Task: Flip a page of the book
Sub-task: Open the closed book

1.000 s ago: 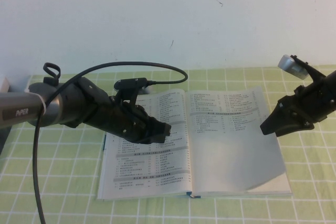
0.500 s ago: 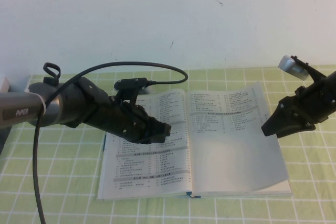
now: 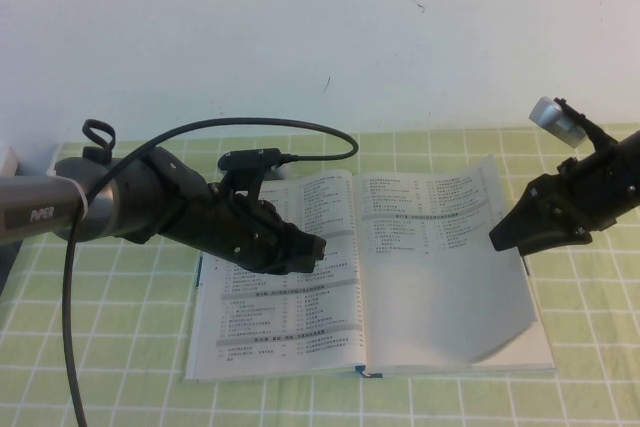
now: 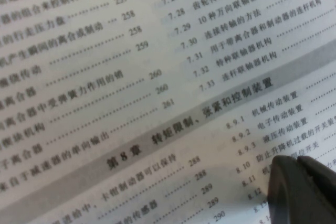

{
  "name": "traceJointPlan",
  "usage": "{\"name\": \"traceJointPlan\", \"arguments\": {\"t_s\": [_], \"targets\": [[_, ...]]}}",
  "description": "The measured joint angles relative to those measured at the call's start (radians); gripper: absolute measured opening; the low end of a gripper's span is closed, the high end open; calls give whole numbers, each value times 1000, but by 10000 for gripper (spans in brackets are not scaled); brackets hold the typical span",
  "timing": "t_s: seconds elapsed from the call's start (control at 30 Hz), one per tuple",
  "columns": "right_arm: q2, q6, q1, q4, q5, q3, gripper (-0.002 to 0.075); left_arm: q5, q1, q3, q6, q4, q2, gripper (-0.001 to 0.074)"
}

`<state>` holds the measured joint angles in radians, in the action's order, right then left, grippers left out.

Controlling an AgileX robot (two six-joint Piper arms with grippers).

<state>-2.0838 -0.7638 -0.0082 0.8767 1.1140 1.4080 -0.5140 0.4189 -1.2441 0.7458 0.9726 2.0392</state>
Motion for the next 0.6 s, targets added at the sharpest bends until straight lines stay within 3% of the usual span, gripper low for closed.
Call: {"name": "traceJointPlan", "arguments": {"t_s": [0.6], "targets": [[0,10,0,-11,0,0,324,0,0,0,11,0,0,-4]]}}
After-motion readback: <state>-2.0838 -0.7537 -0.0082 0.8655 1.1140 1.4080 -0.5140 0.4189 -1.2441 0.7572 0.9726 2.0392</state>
